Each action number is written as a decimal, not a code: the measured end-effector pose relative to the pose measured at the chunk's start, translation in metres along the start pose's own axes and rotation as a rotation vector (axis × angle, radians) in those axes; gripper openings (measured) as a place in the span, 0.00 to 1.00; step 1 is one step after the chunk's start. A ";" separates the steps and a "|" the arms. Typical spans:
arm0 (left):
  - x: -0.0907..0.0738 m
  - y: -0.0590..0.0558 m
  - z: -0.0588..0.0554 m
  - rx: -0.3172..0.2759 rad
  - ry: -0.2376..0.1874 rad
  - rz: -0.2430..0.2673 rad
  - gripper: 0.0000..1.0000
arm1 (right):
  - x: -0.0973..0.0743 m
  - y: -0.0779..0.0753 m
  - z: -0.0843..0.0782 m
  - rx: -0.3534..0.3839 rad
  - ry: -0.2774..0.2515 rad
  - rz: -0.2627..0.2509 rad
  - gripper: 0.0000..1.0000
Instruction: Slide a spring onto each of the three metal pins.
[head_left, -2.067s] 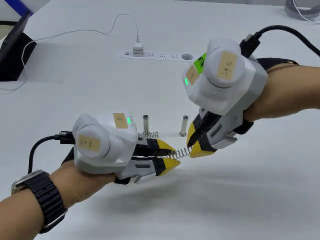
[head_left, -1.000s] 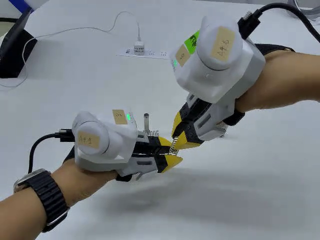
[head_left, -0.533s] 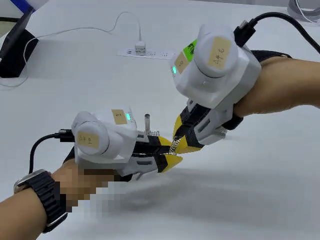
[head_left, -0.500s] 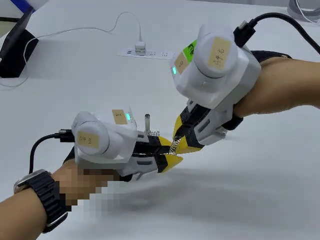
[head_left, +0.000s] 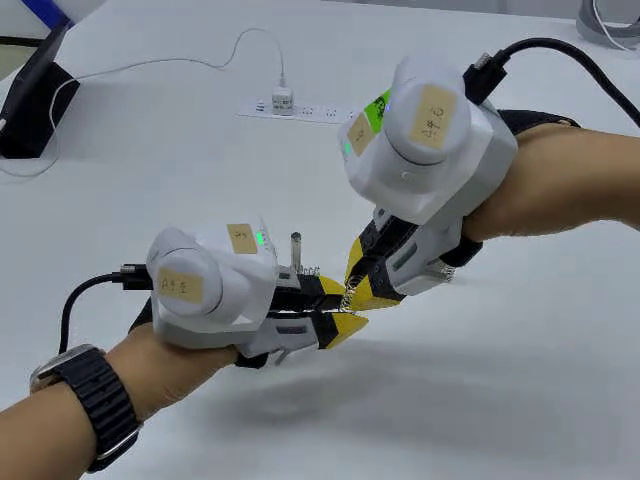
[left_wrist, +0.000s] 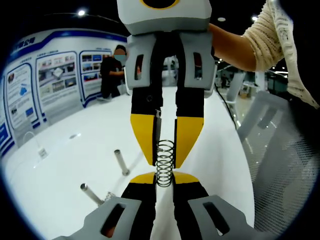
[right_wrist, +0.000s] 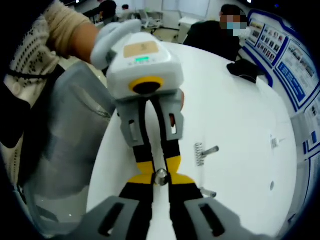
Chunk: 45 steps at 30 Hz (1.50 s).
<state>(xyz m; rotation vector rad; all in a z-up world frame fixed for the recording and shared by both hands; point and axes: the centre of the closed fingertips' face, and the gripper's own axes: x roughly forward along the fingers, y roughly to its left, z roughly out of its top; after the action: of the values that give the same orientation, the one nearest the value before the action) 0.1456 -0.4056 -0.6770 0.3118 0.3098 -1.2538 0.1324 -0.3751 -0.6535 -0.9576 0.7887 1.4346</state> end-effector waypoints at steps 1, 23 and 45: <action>0.000 0.001 0.000 -0.002 -0.002 0.003 0.13 | 0.000 0.000 0.000 0.002 0.000 0.000 0.12; -0.014 0.009 -0.013 -0.084 -0.013 0.056 0.32 | -0.015 -0.017 -0.016 0.047 0.011 -0.045 0.12; -0.034 0.023 -0.025 -0.168 -0.029 0.137 0.46 | -0.032 -0.047 -0.033 0.101 0.026 -0.116 0.12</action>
<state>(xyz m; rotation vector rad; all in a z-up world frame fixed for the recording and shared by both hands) 0.1562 -0.3591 -0.6853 0.1677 0.3606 -1.0888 0.1823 -0.4141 -0.6362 -0.9309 0.8050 1.2727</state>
